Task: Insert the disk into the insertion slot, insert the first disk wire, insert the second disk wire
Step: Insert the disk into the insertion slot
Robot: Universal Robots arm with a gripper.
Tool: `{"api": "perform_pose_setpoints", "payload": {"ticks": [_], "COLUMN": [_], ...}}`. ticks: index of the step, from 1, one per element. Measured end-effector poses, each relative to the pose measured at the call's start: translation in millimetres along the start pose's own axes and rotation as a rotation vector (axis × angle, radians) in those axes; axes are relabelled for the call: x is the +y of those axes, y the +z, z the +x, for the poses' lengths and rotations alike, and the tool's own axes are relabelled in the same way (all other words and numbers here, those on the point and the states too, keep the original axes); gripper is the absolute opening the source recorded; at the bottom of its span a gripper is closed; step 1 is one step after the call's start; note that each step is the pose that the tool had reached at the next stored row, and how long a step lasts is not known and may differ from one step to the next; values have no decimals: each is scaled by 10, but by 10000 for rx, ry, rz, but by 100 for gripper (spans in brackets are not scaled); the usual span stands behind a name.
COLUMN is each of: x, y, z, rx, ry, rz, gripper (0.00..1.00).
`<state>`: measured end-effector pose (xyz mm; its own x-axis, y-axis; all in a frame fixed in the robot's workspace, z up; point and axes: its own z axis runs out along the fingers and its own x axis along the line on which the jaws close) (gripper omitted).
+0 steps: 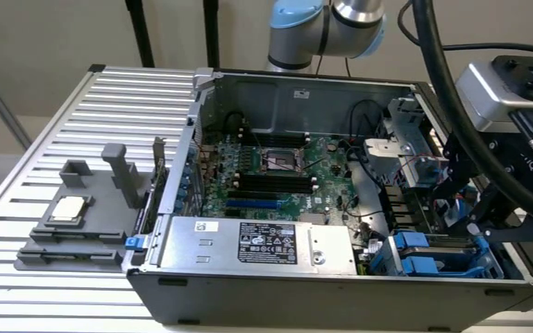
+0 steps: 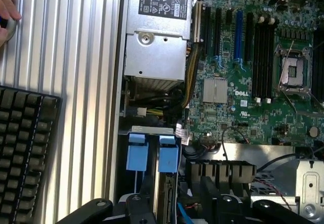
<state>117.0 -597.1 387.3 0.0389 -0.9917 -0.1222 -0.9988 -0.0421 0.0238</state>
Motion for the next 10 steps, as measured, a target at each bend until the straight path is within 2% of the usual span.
{"api": "perform_pose_setpoints", "payload": {"ticks": [4,5,10], "x": [-16,-16,-17], "y": [0,0,0], "z": [0,1,1], "rx": [-1,-1,-1], "ry": [2,2,1], "rz": [0,1,1], "gripper": [47,40,40]}}
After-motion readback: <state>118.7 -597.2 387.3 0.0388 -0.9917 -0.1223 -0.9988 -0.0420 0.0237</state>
